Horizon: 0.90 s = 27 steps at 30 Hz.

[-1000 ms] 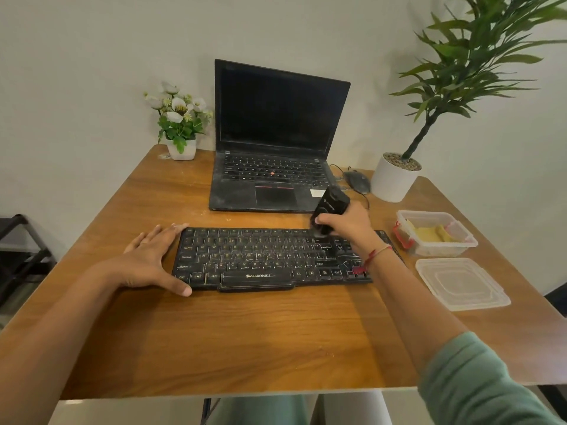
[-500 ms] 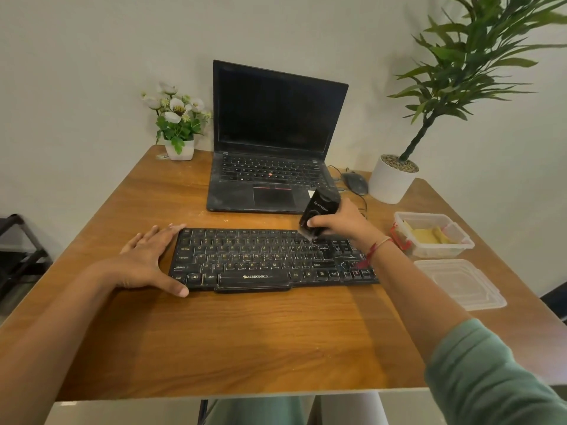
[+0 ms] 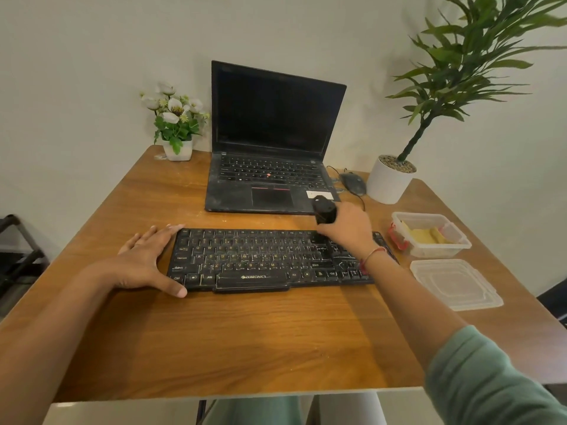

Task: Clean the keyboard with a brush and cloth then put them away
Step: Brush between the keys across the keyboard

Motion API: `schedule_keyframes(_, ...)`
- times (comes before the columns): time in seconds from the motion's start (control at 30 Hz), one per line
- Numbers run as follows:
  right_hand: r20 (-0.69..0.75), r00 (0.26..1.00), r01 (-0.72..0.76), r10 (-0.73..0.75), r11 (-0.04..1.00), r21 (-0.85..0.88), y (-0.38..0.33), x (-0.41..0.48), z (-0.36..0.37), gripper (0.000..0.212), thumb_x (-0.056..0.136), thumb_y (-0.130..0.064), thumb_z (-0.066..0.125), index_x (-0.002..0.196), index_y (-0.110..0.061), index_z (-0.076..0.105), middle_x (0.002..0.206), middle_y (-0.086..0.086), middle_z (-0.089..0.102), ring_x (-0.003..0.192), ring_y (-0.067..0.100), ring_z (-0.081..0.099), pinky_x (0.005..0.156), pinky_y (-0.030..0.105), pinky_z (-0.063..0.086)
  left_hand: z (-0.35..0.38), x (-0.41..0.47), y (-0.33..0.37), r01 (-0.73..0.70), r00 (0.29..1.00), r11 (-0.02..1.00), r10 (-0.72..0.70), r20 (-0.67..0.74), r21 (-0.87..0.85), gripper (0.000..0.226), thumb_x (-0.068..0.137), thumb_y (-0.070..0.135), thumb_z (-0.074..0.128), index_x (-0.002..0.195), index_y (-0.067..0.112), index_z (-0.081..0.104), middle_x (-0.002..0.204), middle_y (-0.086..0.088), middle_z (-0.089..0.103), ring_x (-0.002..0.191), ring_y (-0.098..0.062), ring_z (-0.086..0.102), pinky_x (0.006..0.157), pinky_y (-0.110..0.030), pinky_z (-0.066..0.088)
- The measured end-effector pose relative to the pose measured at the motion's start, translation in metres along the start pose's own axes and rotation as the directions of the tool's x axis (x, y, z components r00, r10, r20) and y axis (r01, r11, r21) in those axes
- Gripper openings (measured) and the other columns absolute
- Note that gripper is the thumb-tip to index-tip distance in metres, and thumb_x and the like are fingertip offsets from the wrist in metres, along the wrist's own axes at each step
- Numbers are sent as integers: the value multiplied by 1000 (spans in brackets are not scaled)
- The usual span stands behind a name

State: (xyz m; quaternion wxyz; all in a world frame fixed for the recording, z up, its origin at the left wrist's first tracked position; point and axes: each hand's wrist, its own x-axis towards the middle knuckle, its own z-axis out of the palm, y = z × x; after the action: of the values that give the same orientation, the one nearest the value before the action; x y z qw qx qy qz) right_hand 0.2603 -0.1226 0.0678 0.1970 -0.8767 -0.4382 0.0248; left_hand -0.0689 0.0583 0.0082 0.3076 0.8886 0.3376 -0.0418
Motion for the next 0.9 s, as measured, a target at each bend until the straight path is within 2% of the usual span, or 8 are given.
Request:
schedule_keyframes(0.1,153,983,-153,100,907,392,-7,5,-3,29,73,-17,76,91,-17,53,84,-4,60,75,8,57,57,17,46,0,-1,0,-5,1000,1000,5,-8,-8,150,18,89,61,144,44,-7,158,7,-5,142,-12,-14,113,-34,-14)
schedule_keyframes(0.2,156,960,-279,234,856,434,19,12,-16,41,72,-12,77,105,-14,53,97,2,61,90,18,60,67,24,52,1,0,-2,-9,1000,1000,8,-11,-9,148,20,88,63,144,45,-7,158,7,-5,142,-12,-14,113,-35,-14)
schedule_keyframes(0.3,77,940,-336,332,871,358,52,18,-33,32,68,-15,78,92,-12,58,93,8,67,87,23,65,65,28,55,2,1,-4,-6,1000,1000,6,-10,-5,147,21,87,64,143,46,-7,158,7,-5,142,-11,-14,114,-35,-14)
schedule_keyframes(0.4,-49,973,-224,226,974,32,50,15,-35,25,69,-26,75,82,-10,60,79,7,65,79,24,65,60,29,51,1,2,-3,0,1000,1000,0,-6,-12,148,21,87,64,144,46,-8,158,7,-5,142,-11,-14,114,-35,-14)
schedule_keyframes(0.5,19,998,-49,52,991,-122,19,7,-18,22,75,-31,73,80,-18,56,81,0,60,77,18,60,66,30,53,1,1,-2,-1,1000,1000,1,-6,-4,149,21,87,64,144,44,-8,158,6,-4,142,-12,-13,113,-35,-14)
schedule_keyframes(0.63,298,954,-117,-24,888,445,-5,3,-11,37,70,-9,78,91,-22,52,100,4,65,92,19,64,80,36,58,1,0,0,3,1000,1000,-3,-16,-11,147,22,85,65,144,44,-7,158,5,-3,142,-11,-13,113,-34,-14)
schedule_keyframes(0.83,353,935,-110,-37,915,388,52,20,-41,45,69,-6,78,106,-17,56,103,8,67,95,23,66,80,36,58,0,-1,1,9,1000,1000,-9,-5,-7,149,20,87,63,144,45,-7,158,4,-3,142,-11,-13,114,-35,-13)
schedule_keyframes(0.9,366,930,-132,-15,919,372,71,23,-53,41,70,-4,77,105,-14,57,98,7,68,96,23,66,73,26,55,0,0,1,8,1000,1000,-8,-5,-6,149,20,87,63,144,45,-7,158,4,-4,143,-12,-13,114,-35,-13)
